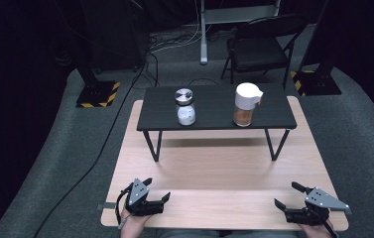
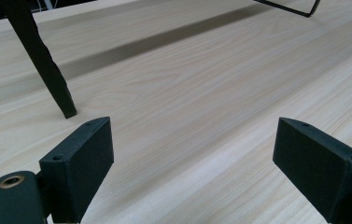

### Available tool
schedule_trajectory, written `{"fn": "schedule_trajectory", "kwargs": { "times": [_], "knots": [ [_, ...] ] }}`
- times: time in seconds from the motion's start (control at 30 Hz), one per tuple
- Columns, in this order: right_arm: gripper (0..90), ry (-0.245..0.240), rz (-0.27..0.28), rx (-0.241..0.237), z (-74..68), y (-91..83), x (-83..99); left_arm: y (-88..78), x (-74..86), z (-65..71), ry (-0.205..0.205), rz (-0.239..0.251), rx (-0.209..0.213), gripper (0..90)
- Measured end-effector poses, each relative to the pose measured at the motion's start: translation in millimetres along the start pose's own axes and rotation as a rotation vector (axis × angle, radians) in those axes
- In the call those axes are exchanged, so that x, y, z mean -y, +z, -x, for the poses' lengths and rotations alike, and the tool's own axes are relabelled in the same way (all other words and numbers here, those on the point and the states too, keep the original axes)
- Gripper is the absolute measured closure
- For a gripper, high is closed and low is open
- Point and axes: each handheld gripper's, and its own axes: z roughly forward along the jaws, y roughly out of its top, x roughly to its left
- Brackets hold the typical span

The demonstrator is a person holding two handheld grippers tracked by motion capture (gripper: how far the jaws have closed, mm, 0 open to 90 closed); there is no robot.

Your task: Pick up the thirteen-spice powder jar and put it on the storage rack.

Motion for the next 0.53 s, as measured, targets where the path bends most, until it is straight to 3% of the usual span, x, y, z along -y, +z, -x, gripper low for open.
{"fn": "schedule_trajectory", "kwargs": {
  "times": [0.53],
  "knots": [
    [7.1,0.001,0.003,0.002,-0.2,-0.2,0.3,0.3,0.2,-0.5,-0.002,0.001,0.001,11.7]
  ]
}}
